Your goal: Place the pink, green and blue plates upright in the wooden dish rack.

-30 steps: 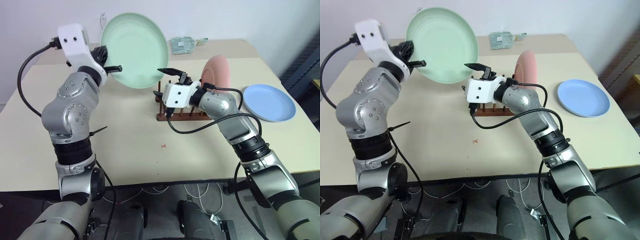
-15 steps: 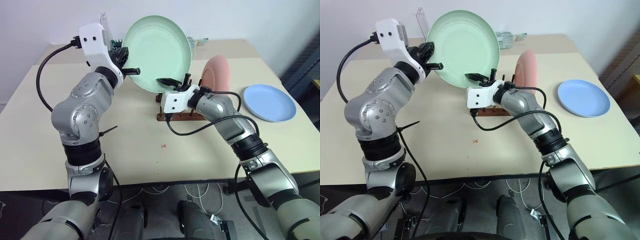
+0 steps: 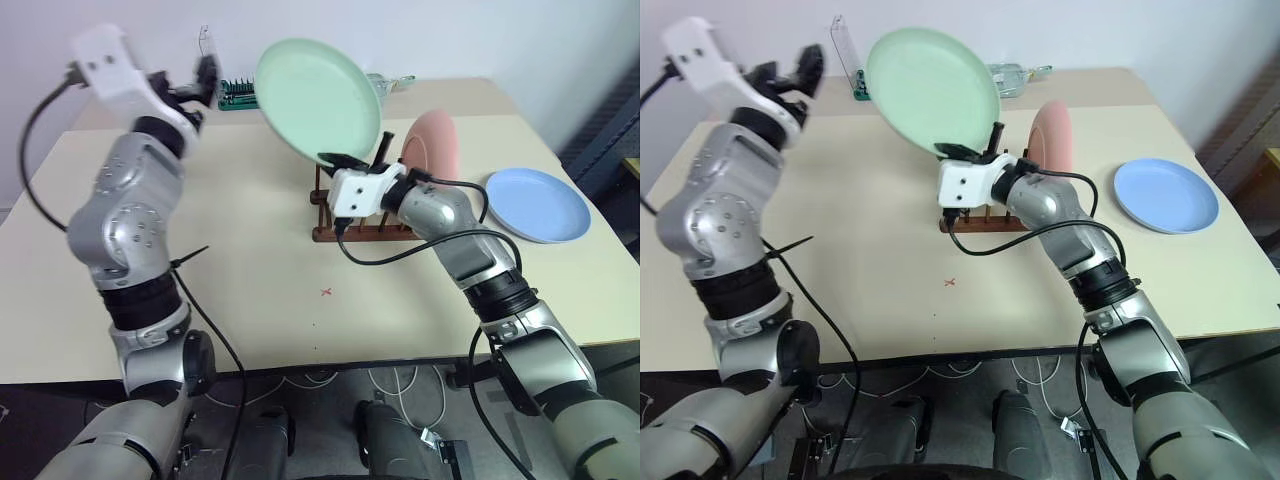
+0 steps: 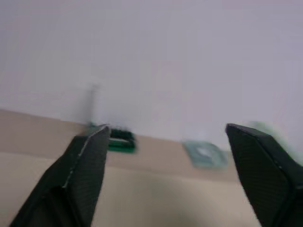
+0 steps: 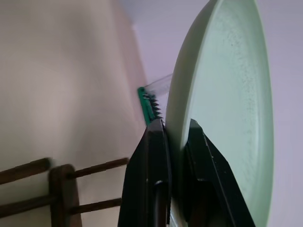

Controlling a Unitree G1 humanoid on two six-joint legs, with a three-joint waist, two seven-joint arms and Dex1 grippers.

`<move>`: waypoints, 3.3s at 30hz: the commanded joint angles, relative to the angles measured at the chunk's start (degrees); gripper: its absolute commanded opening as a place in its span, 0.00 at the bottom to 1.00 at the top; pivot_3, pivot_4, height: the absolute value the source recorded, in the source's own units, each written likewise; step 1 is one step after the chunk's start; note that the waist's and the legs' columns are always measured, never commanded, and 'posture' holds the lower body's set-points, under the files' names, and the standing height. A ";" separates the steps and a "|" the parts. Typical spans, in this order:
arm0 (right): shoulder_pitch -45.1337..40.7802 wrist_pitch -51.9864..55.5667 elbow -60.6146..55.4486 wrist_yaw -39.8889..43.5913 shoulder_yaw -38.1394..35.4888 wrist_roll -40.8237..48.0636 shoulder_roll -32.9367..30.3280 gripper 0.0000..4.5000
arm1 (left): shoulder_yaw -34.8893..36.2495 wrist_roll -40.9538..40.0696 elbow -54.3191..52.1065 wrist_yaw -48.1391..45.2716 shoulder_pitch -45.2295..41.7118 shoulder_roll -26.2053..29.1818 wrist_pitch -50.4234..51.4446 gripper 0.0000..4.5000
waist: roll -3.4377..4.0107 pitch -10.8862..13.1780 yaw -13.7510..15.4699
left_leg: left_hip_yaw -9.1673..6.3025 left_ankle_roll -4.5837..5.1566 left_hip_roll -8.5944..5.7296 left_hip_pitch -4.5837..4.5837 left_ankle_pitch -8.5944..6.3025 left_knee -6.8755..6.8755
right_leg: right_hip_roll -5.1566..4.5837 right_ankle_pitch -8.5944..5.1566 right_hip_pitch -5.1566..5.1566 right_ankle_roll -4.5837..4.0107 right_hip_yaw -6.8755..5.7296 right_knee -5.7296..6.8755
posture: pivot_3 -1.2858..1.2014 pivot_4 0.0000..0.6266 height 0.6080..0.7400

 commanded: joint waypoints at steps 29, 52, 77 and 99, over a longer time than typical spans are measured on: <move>4.65 66.62 -27.10 -19.96 -34.15 69.42 9.87 0.00 | -24.86 -7.50 -17.45 -43.09 29.91 13.31 -7.81 0.88 | 0.38 0.05 0.18 | 0.03 0.41 0.03 0.03 -0.22 -0.04 | -0.01 -0.02 0.01 -0.06 0.02 0.06 | 0.52 0.24 1.00; 2.46 66.80 -22.84 -22.73 -32.71 68.99 9.20 0.65 | -25.29 -7.31 -17.29 -42.26 30.40 13.02 -8.77 0.89 | 0.43 0.08 0.13 | 0.04 0.42 0.03 0.02 -0.22 -0.04 | -0.01 -0.02 0.01 -0.06 0.02 0.05 | 0.52 0.24 1.00; 20.35 37.55 -8.64 5.74 -29.53 36.35 -31.93 0.98 | -28.33 -5.54 -13.75 -44.73 29.09 11.36 -11.02 0.89 | 0.52 0.15 0.36 | 0.19 0.55 0.05 0.03 -0.30 0.04 | -0.05 -0.06 0.17 -0.07 0.01 -0.13 | 0.52 0.24 1.00; 7.09 10.25 40.10 -1.83 -10.52 8.49 -24.43 0.24 | -29.66 -5.36 -20.29 -40.31 29.87 10.24 -7.40 0.89 | 0.70 0.22 0.33 | 0.32 0.54 0.03 0.06 -0.29 0.11 | -0.07 -0.04 0.19 -0.04 0.12 -0.12 | 0.52 0.24 1.00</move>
